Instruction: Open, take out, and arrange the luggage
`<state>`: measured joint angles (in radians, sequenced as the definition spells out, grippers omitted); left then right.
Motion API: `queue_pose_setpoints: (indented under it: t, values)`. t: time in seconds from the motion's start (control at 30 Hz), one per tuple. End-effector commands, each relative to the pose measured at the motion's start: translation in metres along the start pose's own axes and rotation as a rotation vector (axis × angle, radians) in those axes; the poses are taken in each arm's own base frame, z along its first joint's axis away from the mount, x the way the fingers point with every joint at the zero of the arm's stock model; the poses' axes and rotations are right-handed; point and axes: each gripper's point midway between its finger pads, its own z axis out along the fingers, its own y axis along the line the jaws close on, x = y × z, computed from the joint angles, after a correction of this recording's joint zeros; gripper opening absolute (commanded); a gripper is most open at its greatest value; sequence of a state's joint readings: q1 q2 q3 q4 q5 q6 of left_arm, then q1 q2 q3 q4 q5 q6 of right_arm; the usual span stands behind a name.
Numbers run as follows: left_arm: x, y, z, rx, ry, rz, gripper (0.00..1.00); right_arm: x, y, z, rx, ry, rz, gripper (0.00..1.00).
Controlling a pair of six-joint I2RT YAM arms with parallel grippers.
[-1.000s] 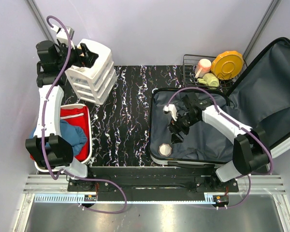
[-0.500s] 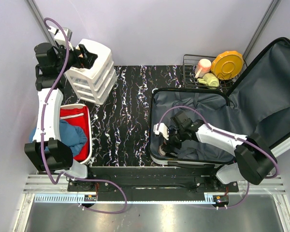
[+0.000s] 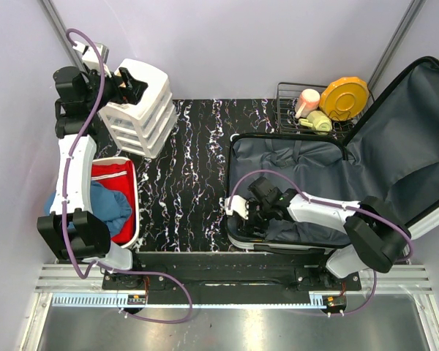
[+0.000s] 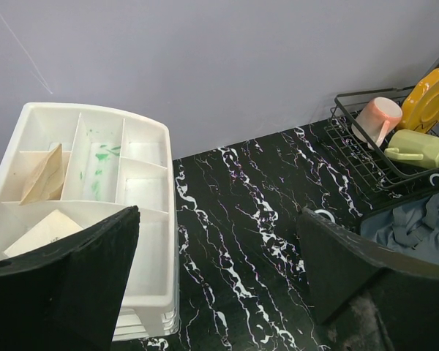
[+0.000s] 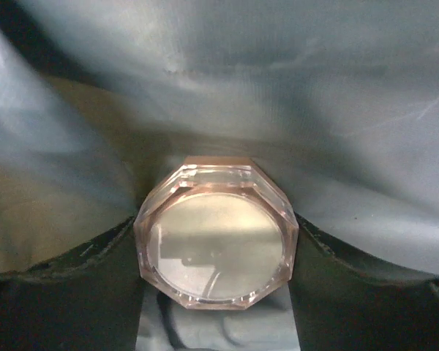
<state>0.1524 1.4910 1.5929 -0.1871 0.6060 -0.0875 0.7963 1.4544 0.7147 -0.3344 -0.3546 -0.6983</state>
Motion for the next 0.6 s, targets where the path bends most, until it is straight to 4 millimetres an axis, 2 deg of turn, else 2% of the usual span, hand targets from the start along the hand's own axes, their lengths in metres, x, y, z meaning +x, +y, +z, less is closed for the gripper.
queue_pose_setpoints:
  t: [0.0, 0.03, 0.13, 0.3, 0.33, 0.37, 0.4, 0.43, 0.5, 0.53, 0.57]
  values:
    - [-0.032, -0.006, -0.012, -0.011, -0.093, 0.046, 0.91, -0.007, -0.03, 0.001, 0.127, 0.024, 0.0, 0.63]
    - [-0.032, -0.007, -0.012, -0.011, -0.092, 0.048, 0.91, -0.008, -0.033, -0.002, 0.137, 0.017, -0.002, 0.57]
    - [-0.032, -0.007, -0.014, -0.01, -0.093, 0.057, 0.91, -0.01, -0.041, -0.009, 0.162, -0.002, 0.009, 0.49]
    - [-0.028, -0.009, -0.013, 0.004, -0.081, 0.061, 0.91, -0.022, -0.061, -0.037, 0.211, -0.066, 0.063, 0.42]
    - [-0.026, -0.009, -0.012, 0.009, -0.072, 0.06, 0.91, -0.026, -0.065, -0.045, 0.222, -0.082, 0.078, 0.41]
    - [-0.024, -0.009, -0.012, 0.016, -0.065, 0.06, 0.91, -0.031, -0.079, -0.058, 0.246, -0.112, 0.108, 0.4]
    - [-0.022, -0.013, -0.011, 0.039, -0.058, 0.059, 0.91, -0.031, -0.081, -0.064, 0.242, -0.115, 0.143, 0.4]
    - [-0.02, -0.016, -0.01, 0.055, -0.05, 0.059, 0.91, -0.042, -0.095, -0.078, 0.269, -0.153, 0.163, 0.4]
    - [-0.015, -0.022, -0.01, 0.098, -0.036, 0.059, 0.91, -0.046, -0.11, -0.099, 0.272, -0.21, 0.274, 0.38]
    - [-0.013, -0.026, -0.01, 0.118, -0.03, 0.067, 0.91, -0.061, -0.125, -0.115, 0.294, -0.26, 0.297, 0.38]
    - [-0.01, -0.031, -0.009, 0.139, -0.023, 0.072, 0.91, -0.072, -0.124, -0.124, 0.246, -0.312, 0.331, 0.38]
